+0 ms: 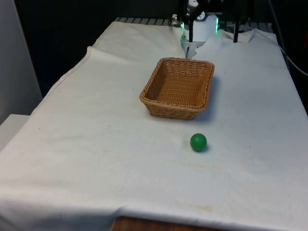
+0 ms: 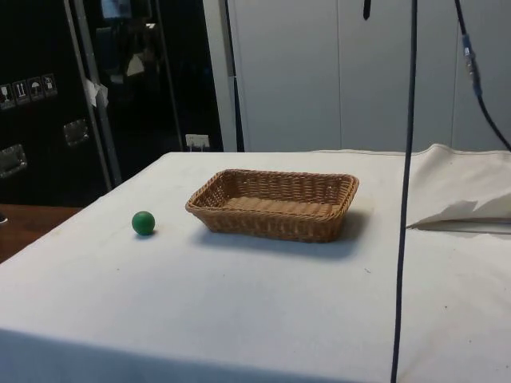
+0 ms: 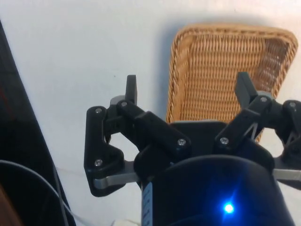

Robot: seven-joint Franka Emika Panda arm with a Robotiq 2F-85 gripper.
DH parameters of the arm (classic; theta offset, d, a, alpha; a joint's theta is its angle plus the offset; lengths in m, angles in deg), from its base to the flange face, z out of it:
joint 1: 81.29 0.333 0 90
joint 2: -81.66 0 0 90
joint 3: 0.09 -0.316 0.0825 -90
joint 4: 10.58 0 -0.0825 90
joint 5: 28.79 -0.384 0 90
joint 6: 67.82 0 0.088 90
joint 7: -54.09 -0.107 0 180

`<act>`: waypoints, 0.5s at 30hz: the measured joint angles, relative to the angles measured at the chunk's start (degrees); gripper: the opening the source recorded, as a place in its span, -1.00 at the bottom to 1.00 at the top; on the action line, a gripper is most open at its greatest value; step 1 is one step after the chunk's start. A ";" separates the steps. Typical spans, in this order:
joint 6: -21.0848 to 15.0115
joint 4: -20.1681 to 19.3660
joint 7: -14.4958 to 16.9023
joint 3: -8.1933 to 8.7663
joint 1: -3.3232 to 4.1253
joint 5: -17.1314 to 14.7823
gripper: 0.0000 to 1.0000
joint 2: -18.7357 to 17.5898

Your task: Pick up the ball and place it into the basket.

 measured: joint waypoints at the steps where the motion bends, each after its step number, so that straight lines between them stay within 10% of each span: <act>1: -0.40 0.17 0.06 0.00 -0.06 -0.34 1.00 -0.34; 15: -5.67 -0.69 2.01 -0.17 -0.11 -2.92 1.00 -3.32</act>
